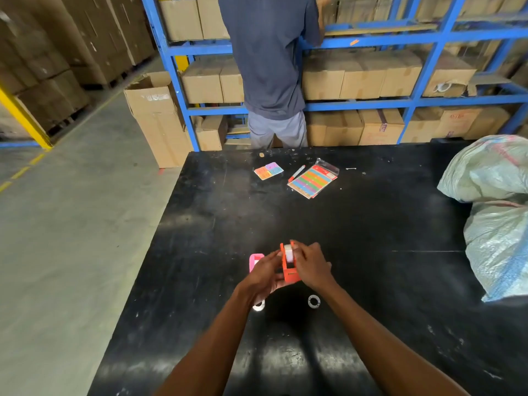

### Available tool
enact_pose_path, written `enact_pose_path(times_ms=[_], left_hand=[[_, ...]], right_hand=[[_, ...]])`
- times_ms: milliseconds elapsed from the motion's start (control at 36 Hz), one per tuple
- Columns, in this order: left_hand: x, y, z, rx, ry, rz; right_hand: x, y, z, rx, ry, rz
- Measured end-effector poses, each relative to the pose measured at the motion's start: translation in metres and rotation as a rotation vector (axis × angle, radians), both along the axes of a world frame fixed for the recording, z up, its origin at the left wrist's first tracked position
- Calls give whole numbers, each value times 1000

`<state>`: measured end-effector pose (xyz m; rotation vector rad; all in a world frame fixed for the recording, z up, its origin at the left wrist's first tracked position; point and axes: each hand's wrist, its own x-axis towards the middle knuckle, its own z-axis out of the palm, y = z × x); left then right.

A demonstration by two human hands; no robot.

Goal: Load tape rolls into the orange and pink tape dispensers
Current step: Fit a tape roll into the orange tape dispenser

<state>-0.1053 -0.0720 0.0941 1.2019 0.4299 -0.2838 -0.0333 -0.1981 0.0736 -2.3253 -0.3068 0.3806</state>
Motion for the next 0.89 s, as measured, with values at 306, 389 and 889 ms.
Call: enact_pose_path(times_ms=[306,389,889], left_hand=[[4,27,4,-17,-40,-6],[5,33,4,-26,-50,10],[1,29,-2,-103,-59,32]], right_hand=[[15,4,38,48,-266,356],[16,8,46,-48,-347,381],[31,11,45,-166,-629,440]])
